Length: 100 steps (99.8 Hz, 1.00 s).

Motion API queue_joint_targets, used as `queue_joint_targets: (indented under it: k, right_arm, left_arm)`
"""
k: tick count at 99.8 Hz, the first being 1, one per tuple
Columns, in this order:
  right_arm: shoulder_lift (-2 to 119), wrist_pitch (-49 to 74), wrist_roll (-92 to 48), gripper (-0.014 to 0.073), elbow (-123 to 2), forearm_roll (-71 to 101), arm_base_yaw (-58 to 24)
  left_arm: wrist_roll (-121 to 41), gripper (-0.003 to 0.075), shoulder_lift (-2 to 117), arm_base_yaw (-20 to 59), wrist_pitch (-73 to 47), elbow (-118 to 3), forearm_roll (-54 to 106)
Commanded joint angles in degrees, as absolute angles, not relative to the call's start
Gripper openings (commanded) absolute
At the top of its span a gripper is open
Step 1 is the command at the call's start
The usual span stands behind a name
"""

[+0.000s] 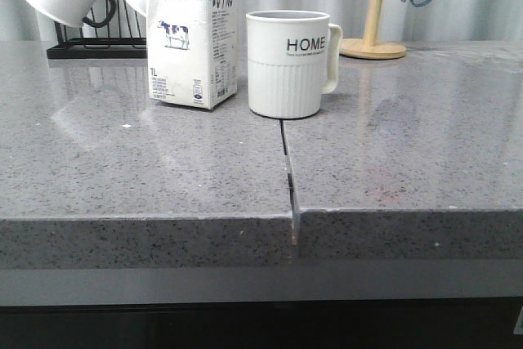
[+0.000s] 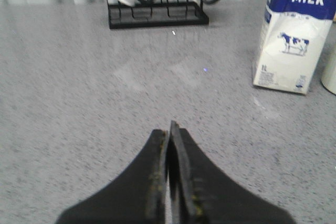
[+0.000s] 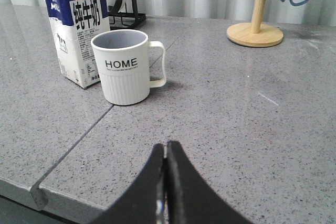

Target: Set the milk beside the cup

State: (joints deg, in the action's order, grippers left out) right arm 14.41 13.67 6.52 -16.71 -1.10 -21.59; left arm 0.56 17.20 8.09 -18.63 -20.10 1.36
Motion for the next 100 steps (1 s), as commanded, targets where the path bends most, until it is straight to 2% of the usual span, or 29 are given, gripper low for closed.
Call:
queue_joint_targets:
  k: [1,41,66,85,100]
  right_arm:
    - [14.69,9.21,6.48,-0.0068,-18.22,-0.9,-21.52]
    - [14.69,9.21,6.48,-0.0068,-18.22,-0.9,-21.52]
    - [14.69,9.21,6.48,-0.0068,-18.22,-0.9,-21.52]
    - [14.69,9.29,6.48,-0.0068,-18.22,-0.9,-21.52]
    - [14.69,9.31,6.48,-0.0068,-18.22,-0.9,-21.52]
  left_arm:
    - [1.15,-0.0021,14.53,6.88,-14.57,-20.66,-0.49]
    - [1.15,-0.0021,5.2,2.5,-14.07,-14.35,-0.63]
    - [1.15,-0.0021,-2.21,0.97,-5.43,-3.44,0.5]
    - [1.15,-0.0021,-2.12,0.41,0.42,2.65,0.75]
    - [0.61,-0.0021,-2.12,0.41,-0.89,2.46,0.75]
